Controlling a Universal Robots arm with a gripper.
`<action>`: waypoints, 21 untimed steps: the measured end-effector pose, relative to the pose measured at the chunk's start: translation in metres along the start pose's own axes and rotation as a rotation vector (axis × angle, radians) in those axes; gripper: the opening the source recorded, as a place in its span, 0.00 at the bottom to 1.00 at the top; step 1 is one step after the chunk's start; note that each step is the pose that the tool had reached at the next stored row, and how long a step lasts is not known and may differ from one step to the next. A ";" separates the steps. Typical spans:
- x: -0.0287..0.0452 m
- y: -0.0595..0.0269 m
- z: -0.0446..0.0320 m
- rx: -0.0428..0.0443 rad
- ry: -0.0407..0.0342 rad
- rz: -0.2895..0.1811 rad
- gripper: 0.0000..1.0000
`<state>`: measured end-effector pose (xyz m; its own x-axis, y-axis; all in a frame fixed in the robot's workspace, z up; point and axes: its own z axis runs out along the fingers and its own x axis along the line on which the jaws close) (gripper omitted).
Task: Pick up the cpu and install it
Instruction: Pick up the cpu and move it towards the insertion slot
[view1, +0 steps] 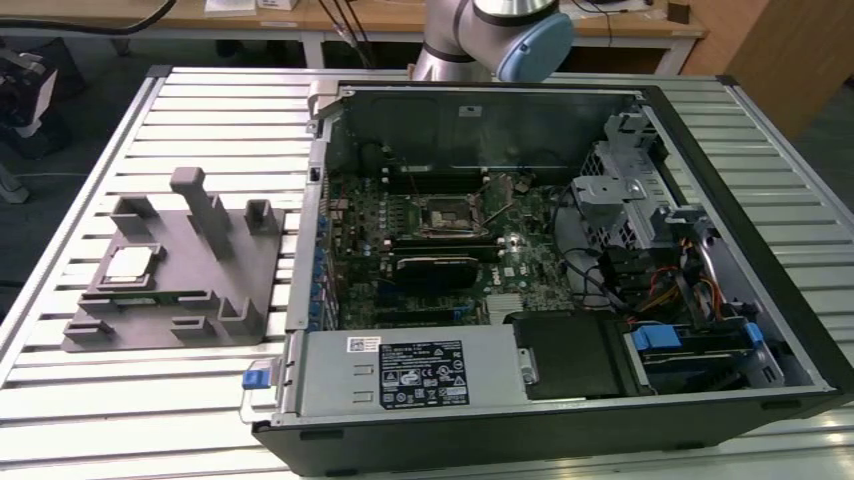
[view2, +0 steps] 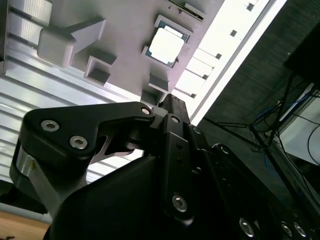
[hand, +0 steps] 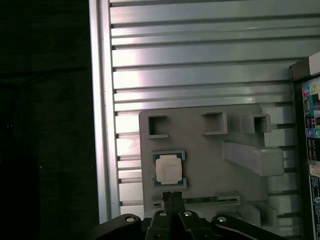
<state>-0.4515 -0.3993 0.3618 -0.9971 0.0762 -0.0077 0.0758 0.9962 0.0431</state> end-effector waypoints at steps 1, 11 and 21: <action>0.0000 -0.0004 0.0010 0.0000 0.0000 0.000 0.11; 0.0003 -0.0031 0.0161 -0.0004 0.0015 -0.037 0.11; 0.0004 -0.0036 0.0281 -0.0010 0.0057 -0.134 0.47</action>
<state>-0.4518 -0.4017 0.3336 -0.9983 -0.0575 -0.0077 -0.0577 0.9974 0.0431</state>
